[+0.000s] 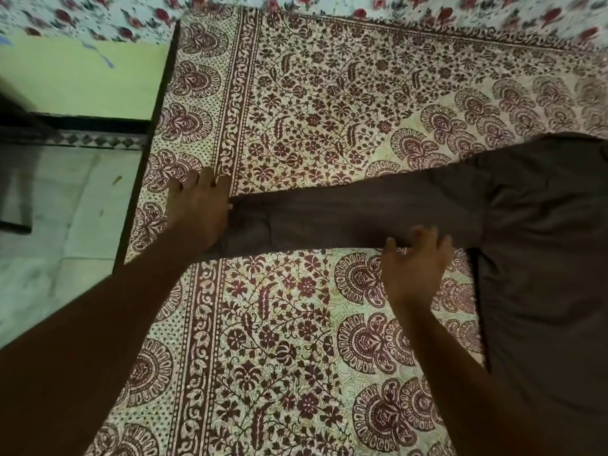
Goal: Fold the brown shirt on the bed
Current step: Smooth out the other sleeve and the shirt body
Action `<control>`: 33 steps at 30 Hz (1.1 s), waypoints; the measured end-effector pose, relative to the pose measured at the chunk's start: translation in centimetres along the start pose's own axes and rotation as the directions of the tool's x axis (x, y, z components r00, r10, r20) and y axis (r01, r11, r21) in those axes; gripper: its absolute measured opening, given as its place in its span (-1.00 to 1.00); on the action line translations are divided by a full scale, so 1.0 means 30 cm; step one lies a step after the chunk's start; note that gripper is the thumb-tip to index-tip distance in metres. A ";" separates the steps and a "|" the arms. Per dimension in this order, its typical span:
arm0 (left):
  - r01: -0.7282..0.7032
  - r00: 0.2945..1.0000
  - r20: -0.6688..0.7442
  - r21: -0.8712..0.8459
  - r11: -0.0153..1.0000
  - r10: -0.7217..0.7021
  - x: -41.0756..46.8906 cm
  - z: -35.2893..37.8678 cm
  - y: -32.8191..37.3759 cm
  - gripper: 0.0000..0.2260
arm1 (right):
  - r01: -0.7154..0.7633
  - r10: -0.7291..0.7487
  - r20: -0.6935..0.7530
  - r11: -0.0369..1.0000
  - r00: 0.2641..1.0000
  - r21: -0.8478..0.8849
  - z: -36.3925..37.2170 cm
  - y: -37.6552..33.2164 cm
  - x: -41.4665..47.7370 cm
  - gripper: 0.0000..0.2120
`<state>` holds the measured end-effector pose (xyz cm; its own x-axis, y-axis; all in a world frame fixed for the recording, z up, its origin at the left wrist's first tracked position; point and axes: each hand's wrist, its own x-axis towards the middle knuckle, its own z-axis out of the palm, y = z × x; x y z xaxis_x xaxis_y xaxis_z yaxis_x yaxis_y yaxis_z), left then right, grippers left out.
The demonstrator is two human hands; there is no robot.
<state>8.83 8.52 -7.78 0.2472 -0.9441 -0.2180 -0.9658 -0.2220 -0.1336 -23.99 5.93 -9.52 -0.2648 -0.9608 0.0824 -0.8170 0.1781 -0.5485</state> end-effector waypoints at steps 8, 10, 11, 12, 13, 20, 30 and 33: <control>-0.148 0.988 -0.001 -0.243 0.959 0.152 -0.140 0.120 0.159 -0.48 | 0.483 -0.273 0.570 0.837 0.775 -0.255 0.188 -0.038 0.064 -0.29; -0.051 0.999 0.002 -0.258 0.965 0.053 -0.148 0.121 0.176 -0.44 | 0.675 -0.460 0.632 0.725 0.624 -0.138 0.194 -0.051 0.035 -0.37; -0.010 1.000 0.000 -0.263 0.965 0.010 -0.149 0.110 0.197 -0.42 | 0.722 -0.520 0.644 0.688 0.561 -0.073 0.187 -0.047 0.033 -0.41; 0.014 1.000 -0.012 -0.271 0.962 -0.018 -0.147 0.095 0.228 -0.41 | 0.737 -0.557 0.629 0.675 0.542 -0.038 0.173 -0.036 0.040 -0.45; 0.015 0.999 -0.032 -0.287 0.958 -0.026 -0.143 0.077 0.265 -0.41 | 0.721 -0.566 0.585 0.691 0.581 -0.046 0.156 -0.021 0.055 -0.46; -0.173 0.981 0.061 -0.151 0.973 0.184 -0.118 0.027 0.532 -0.46 | 0.509 -0.328 0.542 0.831 0.774 -0.224 0.070 0.156 0.196 -0.41; -0.555 0.827 -0.078 -0.270 0.787 0.557 0.096 -0.151 1.194 -0.33 | 0.181 -0.176 0.041 0.957 0.984 -0.226 -0.186 0.555 0.485 -0.59; -0.580 0.800 -0.074 -0.353 0.734 0.596 0.192 -0.164 1.405 -0.46 | 0.140 -0.111 0.110 0.942 0.988 -0.305 -0.208 0.685 0.531 -0.51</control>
<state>-30.83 -7.47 -9.91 -0.3834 -0.9053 -0.1827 -0.8800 0.2980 0.3699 -48.21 -4.39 -14.30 -0.1145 -0.9922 0.0504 -0.9629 0.0983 -0.2513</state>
